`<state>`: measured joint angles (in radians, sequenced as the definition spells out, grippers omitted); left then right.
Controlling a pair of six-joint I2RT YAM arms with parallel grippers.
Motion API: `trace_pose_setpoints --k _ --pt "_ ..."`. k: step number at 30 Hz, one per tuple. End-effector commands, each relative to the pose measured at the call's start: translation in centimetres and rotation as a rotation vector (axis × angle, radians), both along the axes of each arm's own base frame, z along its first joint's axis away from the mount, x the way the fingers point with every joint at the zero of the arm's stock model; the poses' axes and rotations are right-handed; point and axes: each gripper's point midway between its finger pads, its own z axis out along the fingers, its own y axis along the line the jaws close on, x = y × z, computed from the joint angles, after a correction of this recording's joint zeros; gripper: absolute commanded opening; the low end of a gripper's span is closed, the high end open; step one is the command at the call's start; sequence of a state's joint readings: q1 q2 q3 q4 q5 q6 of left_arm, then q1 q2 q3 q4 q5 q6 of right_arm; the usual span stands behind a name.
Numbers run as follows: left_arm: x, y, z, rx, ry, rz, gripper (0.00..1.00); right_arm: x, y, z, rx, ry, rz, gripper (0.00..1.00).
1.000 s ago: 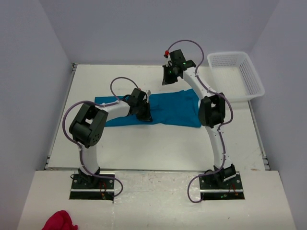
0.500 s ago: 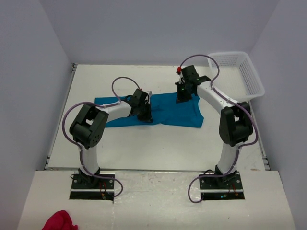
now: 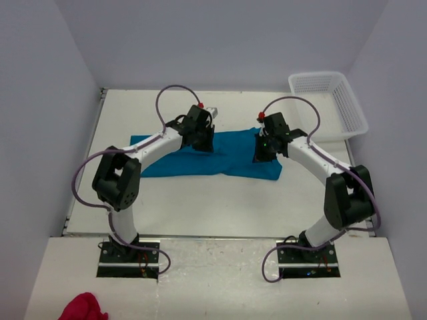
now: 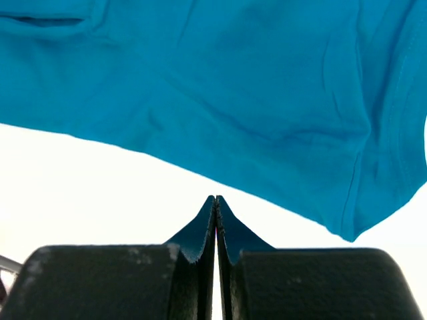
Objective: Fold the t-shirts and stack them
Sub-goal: Rotate the tshirt 90 degrees
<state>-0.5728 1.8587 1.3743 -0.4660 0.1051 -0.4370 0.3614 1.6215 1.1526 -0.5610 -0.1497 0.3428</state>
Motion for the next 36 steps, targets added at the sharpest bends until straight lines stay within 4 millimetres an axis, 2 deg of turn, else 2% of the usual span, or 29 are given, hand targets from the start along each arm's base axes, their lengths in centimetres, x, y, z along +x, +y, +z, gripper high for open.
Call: trace_pose_setpoints --k 1,2,3,4,5,6,7,8,9,10,11,13,14,16,17,22,23,24,27,28,30,31,32,34,35,36 --pt "1.6 -3.9 4.7 -0.121 -0.085 -0.158 0.00 -1.0 1.0 3.2 0.086 -0.091 -0.013 0.00" --pt "1.9 -4.9 4.9 -0.150 -0.088 -0.190 0.00 -1.7 1.5 3.7 0.097 -0.100 -0.002 0.00" --pt "2.2 -5.8 3.4 -0.156 -0.056 -0.221 0.00 -2.4 1.8 4.2 0.114 -0.104 -0.006 0.00" --pt "2.3 -7.6 4.7 -0.227 -0.055 -0.281 0.00 -3.2 1.9 4.4 0.119 -0.108 -0.001 0.00" --pt "2.5 -8.6 4.5 -0.246 -0.048 -0.304 0.00 -4.0 2.3 6.0 0.132 -0.152 0.011 0.00" --pt "2.5 -9.4 2.6 -0.249 -0.009 -0.326 0.00 -4.9 2.3 6.5 0.132 -0.151 0.014 0.00" --pt "3.2 -10.3 3.3 -0.270 -0.030 -0.347 0.00 -5.7 2.5 7.0 0.135 -0.157 0.029 0.00" --pt "3.2 -10.9 2.7 -0.273 -0.021 -0.361 0.00 -6.2 2.4 8.5 0.156 -0.189 0.027 0.00" --pt "3.3 -11.7 1.9 -0.287 -0.004 -0.386 0.00 -7.2 2.3 8.7 0.161 -0.182 0.035 0.00" --pt "3.3 -12.1 1.7 -0.297 0.000 -0.401 0.00 -8.0 2.2 10.0 0.186 -0.212 0.044 0.00" --pt "3.3 -12.6 0.7 -0.299 0.015 -0.412 0.00 -8.6 2.1 10.4 0.196 -0.213 0.048 0.00" --pt "3.6 -13.2 0.6 -0.321 0.014 -0.432 0.00 -9.6 2.0 11.1 0.222 -0.223 0.056 0.00" --pt "3.8 -13.4 -0.4 -0.319 0.027 -0.430 0.00 -10.3 1.8 11.7 0.236 -0.235 0.059 0.00" --pt "4.1 -13.9 -0.9 -0.329 0.033 -0.437 0.00 -11.3 2.1 12.1 0.262 -0.230 0.077 0.00" --pt "4.1 -13.9 -2.3 -0.322 0.056 -0.431 0.00 -11.9 2.0 12.3 0.271 -0.226 0.077 0.00" --pt "4.7 -14.5 -4.5 -0.310 0.079 -0.418 0.00 -14.2 3.1 11.8 0.286 -0.191 0.137 0.00" --pt "4.9 -14.3 -5.7 -0.293 0.090 -0.408 0.00 -14.6 3.2 11.5 0.284 -0.174 0.140 0.00" --pt "5.4 -14.3 -5.7 -0.282 0.082 -0.401 0.00 -15.0 3.6 11.3 0.285 -0.169 0.157 0.00" --pt "6.0 -14.4 -6.8 -0.268 0.089 -0.388 0.00 -15.7 3.9 10.6 0.282 -0.151 0.163 0.00" --pt "6.2 -14.1 -7.9 -0.256 0.107 -0.379 0.00 -15.7 4.0 10.5 0.281 -0.149 0.165 0.00" --pt "7.3 -14.6 -7.4 -0.258 0.083 -0.374 0.00 -16.0 4.2 10.2 0.278 -0.141 0.171 0.00" --pt "7.5 -14.2 -8.6 -0.247 0.108 -0.361 0.00 -16.0 4.1 10.0 0.271 -0.136 0.169 0.00" --pt "8.4 -14.8 -7.5 -0.262 0.077 -0.363 0.00 -16.1 4.2 10.0 0.269 -0.133 0.171 0.00" --pt "9.5 -14.6 -8.1 -0.273 0.076 -0.353 0.00 -16.3 4.4 9.7 0.264 -0.128 0.182 0.00" --pt "10.3 -15.0 -6.9 -0.302 0.054 -0.355 0.00 -16.5 4.5 9.4 0.261 -0.121 0.181 0.00" --pt "10.8 -14.9 -6.7 -0.317 0.048 -0.353 0.00 -16.6 4.7 9.2 0.261 -0.118 0.187 0.00"
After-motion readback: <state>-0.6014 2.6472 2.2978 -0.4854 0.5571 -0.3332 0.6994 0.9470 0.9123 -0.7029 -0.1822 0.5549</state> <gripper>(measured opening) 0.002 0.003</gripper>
